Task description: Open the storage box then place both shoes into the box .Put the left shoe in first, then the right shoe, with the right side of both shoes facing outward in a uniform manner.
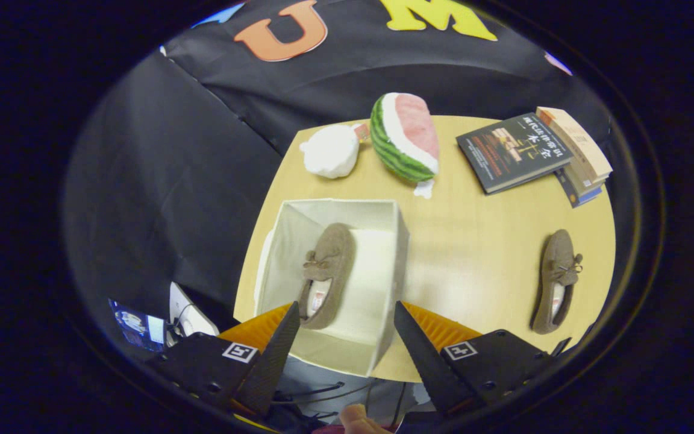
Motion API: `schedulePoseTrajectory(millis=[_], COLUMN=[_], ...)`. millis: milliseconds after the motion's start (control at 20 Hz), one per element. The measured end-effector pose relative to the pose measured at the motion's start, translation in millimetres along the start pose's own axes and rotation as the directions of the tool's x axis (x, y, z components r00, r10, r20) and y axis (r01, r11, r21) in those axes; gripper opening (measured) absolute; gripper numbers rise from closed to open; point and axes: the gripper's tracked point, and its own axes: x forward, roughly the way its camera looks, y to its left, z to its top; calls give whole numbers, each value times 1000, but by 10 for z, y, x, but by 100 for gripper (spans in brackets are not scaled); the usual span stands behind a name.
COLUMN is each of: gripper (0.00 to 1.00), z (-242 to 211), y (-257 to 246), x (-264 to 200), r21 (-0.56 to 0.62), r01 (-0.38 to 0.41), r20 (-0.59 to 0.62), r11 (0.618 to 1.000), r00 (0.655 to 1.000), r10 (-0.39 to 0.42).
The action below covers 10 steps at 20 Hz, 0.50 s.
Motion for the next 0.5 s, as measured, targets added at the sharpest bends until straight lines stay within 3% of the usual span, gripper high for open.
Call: schedulePoseTrajectory(millis=[200, 500], gripper=[96, 96], z=[-17, -111], y=[-753, -2182], x=[-263, -557], r21=[22, 112], r01=[21, 131], r20=[40, 81], r11=[1000, 985], r00=[999, 987], r10=[-22, -140])
